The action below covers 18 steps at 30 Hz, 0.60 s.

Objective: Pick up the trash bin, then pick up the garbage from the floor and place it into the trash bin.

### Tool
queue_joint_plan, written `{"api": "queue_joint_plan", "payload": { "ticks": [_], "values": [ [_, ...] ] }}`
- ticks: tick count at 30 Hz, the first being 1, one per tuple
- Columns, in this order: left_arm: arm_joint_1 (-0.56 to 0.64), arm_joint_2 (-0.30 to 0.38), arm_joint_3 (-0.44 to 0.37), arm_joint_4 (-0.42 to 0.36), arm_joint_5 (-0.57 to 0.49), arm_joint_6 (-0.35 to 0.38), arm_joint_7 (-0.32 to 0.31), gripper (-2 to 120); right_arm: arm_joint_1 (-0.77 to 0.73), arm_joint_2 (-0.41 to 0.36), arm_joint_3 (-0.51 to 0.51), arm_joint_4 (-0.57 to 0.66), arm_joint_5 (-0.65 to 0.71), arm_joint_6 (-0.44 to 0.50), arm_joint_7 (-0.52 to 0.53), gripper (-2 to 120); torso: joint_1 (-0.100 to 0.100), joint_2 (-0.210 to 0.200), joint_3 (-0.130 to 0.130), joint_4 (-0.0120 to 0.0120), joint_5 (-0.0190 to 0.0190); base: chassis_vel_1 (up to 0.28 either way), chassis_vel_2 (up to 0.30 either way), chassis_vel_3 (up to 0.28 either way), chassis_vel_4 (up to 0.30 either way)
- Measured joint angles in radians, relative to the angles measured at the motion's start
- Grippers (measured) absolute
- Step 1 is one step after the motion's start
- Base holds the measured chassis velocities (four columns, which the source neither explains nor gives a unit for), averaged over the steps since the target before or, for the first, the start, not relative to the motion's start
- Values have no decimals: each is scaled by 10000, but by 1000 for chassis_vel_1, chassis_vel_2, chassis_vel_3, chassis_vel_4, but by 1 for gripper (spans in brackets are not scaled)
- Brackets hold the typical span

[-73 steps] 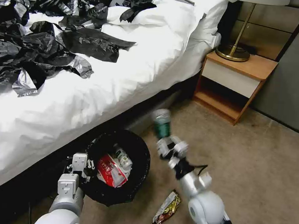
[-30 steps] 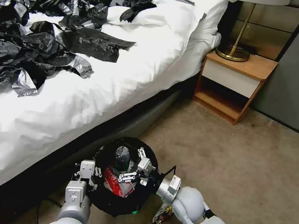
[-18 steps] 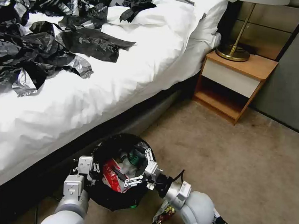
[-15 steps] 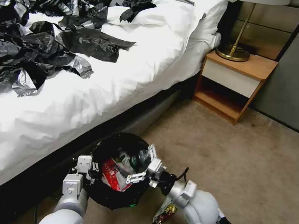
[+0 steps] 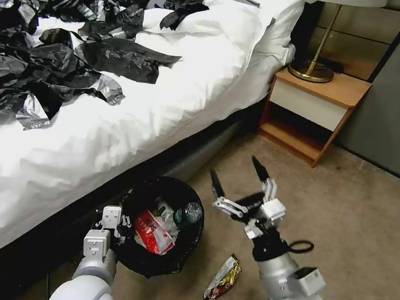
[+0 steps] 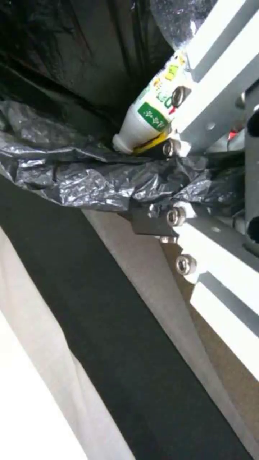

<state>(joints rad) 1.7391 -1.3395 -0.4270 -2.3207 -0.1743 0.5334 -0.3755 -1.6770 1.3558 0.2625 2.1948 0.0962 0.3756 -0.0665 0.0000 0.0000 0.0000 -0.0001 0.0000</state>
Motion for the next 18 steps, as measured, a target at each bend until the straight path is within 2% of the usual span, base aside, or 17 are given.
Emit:
{"api": "queue_joint_plan", "payload": {
  "ticks": [7, 18],
  "values": [
    [98, 6, -20, -125, -27, -34, 0, 0, 39, 267, -30, -900, -239, 256, -13, 100, 0, 0, 0, 2, 0, 0, 0, 0, 0],
    [158, 6, -35, -234, -48, -72, 0, 0, 240, 260, -18, -1088, -154, 208, -129, 100, 1, 0, 2, 1, 0, 10, -14, -14, 9]
  ]
}}
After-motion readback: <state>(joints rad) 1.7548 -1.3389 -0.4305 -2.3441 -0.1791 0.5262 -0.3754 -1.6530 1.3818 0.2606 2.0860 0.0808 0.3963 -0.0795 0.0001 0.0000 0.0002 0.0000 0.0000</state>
